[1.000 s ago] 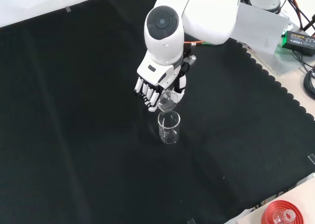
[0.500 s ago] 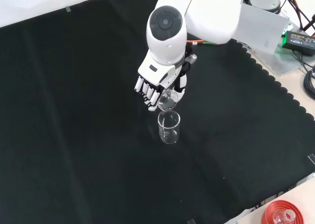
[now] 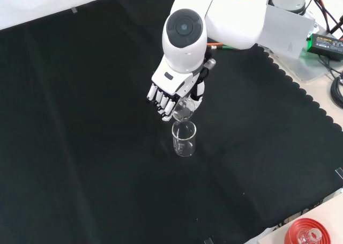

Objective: Pour the water from the handheld beaker into the one on the table.

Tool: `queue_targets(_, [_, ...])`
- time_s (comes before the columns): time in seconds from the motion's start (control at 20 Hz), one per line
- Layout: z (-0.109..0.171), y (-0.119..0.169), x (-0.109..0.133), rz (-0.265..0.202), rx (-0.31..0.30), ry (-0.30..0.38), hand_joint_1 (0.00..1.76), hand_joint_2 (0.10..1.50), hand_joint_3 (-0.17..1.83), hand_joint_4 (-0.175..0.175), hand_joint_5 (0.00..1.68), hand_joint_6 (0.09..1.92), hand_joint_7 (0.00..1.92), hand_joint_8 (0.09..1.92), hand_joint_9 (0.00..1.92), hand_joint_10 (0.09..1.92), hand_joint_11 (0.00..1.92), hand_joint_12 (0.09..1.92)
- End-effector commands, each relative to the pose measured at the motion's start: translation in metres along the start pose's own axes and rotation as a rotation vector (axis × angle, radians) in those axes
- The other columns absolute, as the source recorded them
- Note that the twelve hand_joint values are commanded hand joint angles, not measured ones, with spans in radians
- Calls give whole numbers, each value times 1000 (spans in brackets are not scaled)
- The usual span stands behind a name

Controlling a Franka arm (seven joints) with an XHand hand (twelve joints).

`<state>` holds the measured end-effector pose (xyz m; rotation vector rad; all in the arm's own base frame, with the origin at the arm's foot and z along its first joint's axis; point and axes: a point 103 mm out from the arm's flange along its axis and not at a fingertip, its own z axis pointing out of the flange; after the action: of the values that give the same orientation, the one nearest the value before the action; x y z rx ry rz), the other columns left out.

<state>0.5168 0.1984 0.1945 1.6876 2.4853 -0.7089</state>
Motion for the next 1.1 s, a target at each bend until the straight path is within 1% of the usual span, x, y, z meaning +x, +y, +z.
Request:
queue_targets(0.05, [-4, 0, 0, 2, 10, -13, 1178, 650, 597, 41, 1398, 409, 1451, 131, 1257, 276, 817, 1109])
queue_targets(1.1, [-11, -1, 8, 20, 51, -84, 1176, 650, 597, 53, 1399, 409, 1451, 126, 1262, 268, 822, 1102])
